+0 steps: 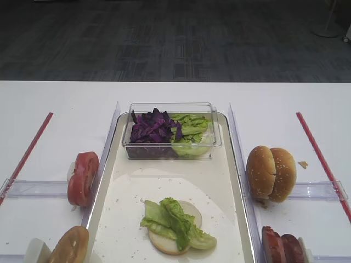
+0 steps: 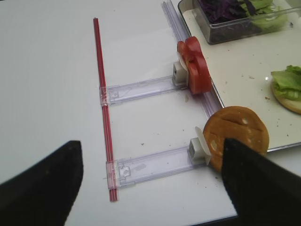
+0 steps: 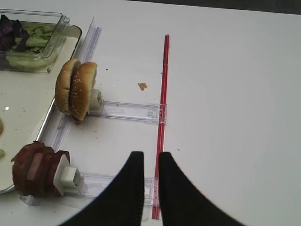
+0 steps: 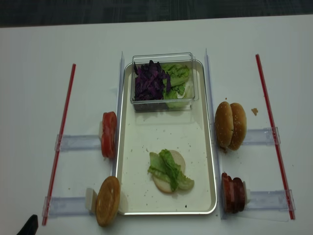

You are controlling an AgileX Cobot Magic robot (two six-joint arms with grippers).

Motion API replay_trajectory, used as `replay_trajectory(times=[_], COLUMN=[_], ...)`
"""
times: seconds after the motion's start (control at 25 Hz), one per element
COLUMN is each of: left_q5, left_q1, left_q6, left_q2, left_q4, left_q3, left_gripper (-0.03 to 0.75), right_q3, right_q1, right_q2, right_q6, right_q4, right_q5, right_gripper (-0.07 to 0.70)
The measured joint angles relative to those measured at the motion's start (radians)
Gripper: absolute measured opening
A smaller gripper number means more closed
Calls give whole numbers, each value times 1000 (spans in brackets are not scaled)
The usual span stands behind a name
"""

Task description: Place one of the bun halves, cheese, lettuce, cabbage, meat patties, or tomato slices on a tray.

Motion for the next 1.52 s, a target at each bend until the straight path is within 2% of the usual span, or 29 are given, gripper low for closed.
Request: replay_trajectory(times=[0.4,1.52], left_q5=[0,0], left_q1=[0,0], left_q6=[0,0], left_q2=[0,0], left_q4=[0,0], left_q3=[0,0], left_gripper=[554,554], right_q3=[0,0], right_q1=[0,0], right_q2=[0,0], right_q6=[0,0], right_q4=[0,0], right_q5=[0,0], right_gripper=[43,36])
